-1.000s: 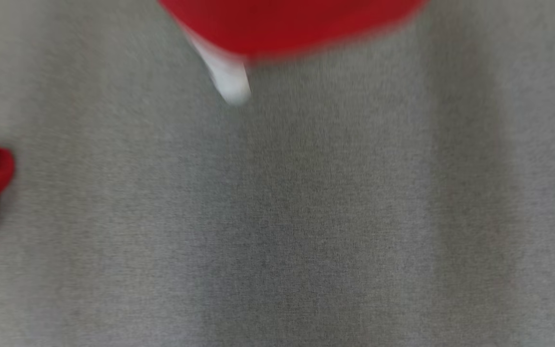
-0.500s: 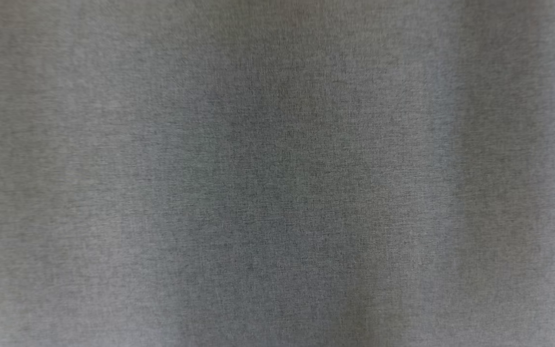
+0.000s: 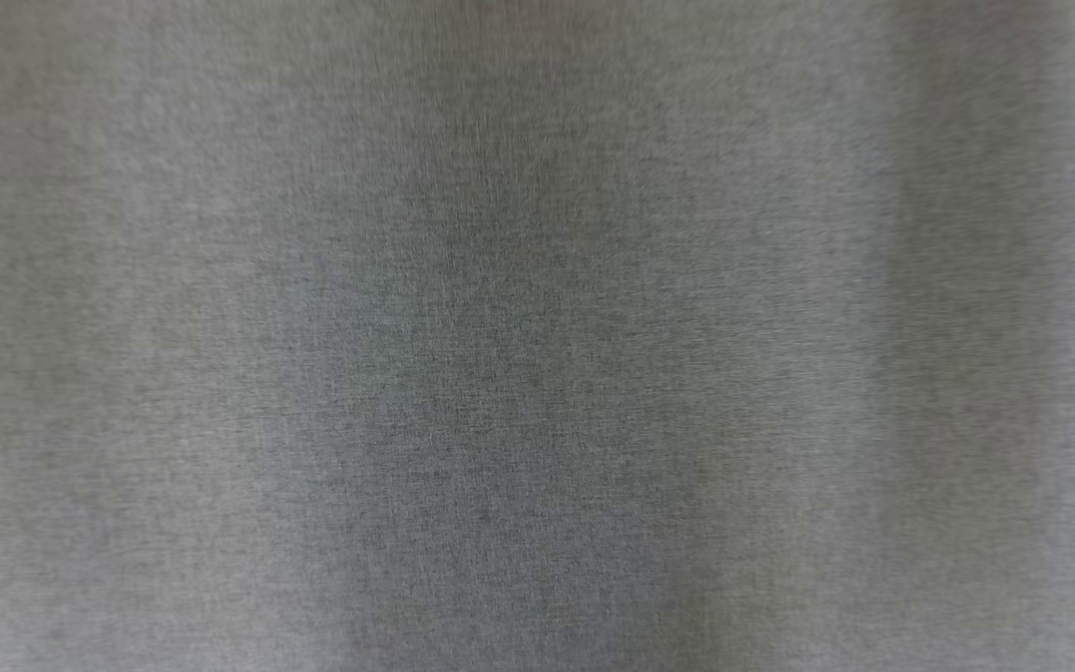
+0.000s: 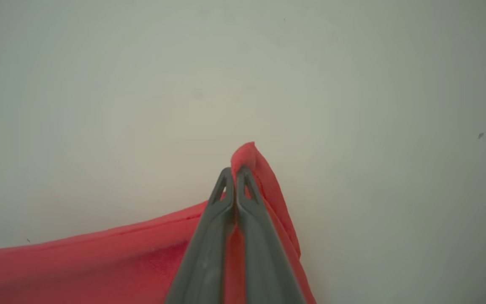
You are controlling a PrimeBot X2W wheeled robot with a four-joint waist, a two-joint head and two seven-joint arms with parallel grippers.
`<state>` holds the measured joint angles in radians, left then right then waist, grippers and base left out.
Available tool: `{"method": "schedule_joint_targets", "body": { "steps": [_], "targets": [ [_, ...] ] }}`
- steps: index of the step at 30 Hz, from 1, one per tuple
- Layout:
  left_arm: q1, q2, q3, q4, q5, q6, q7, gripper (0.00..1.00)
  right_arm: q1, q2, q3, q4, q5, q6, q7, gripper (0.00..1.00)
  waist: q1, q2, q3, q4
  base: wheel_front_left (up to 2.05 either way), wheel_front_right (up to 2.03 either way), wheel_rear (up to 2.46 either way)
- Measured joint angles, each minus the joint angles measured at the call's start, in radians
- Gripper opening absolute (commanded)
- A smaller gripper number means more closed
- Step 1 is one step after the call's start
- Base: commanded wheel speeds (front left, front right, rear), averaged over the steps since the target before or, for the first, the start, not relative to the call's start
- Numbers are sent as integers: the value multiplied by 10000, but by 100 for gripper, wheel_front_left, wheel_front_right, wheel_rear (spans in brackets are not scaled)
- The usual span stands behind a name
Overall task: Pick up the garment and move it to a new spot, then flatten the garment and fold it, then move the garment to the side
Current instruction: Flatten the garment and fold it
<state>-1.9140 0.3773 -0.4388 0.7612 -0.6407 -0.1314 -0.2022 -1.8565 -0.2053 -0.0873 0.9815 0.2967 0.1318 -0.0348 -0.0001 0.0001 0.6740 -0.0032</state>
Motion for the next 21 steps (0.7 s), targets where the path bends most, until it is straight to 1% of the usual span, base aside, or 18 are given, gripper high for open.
{"method": "schedule_joint_targets", "body": {
  "steps": [3, 6, 8, 10, 13, 14, 16, 18, 19, 20, 21],
  "targets": [
    [1072, 161, 44, -504, -374, 0, -221, 0, 1003, 6, 299, -219, 445, 0, -174, 0, 0, 0, -357, -48, 0, 0, 0],
    [2493, 364, 165, -1279, -589, 25, -384, 0, 2471, -127, 686, -752, 1066, 0, -311, 0, -1, -1, -810, -94, 0, 0, 0],
    [3701, 453, 282, -2019, -872, 151, -433, 0, 3591, -276, 861, -1302, 1722, 0, -349, 0, -1, -1, -1154, -112, 0, 0, 0],
    [5141, 631, 322, -2982, -915, 430, -479, 0, 4835, -516, 970, -1964, 2314, 0, -349, 0, -1, -1, -1520, -125, 0, 0, 0],
    [7523, 838, 677, -4819, -1204, 1191, -516, 0, 6859, -800, 1001, -3141, 3104, 0, -270, 0, -2, -2, -2083, -138, 0, 0, 0],
    [8335, 859, 826, -5501, -1356, 1509, -520, 0, 7524, -861, 1003, -3551, 3285, 0, -261, 0, -2, -2, -2266, -141, 0, 0, 0],
    [9924, 918, 1058, -6830, -1461, 2115, -535, 0, 8855, -976, 709, -4397, 3695, 0, -259, 0, -3, -2, -2626, -142, 0, 0, 0],
    [11461, 951, 1093, -8082, -1407, 2642, -562, 0, 10223, -1028, 393, -5233, 3944, 0, -184, 0, -4, -3, -2972, -129, 0, 0, 0],
    [12221, 905, 1108, -8600, -1394, 2930, -566, 0, 10911, -1014, 155, -5626, 4056, 0, -182, 0, -4, -4, -3137, -117, 0, 0, 0],
    [13714, 706, 1172, -9565, -1446, 3405, -573, 0, 12268, -884, -242, -6397, 4209, 0, -61, 0, -4, -4, -3455, -86, 0, 0, 0],
    [14400, 619, 1212, -9935, -1469, 3576, -575, 0, 12902, -742, -499, -6738, 4301, 0, -12, 0, -4, -4, -3606, -67, 0, 0, 0]
  ]
}}
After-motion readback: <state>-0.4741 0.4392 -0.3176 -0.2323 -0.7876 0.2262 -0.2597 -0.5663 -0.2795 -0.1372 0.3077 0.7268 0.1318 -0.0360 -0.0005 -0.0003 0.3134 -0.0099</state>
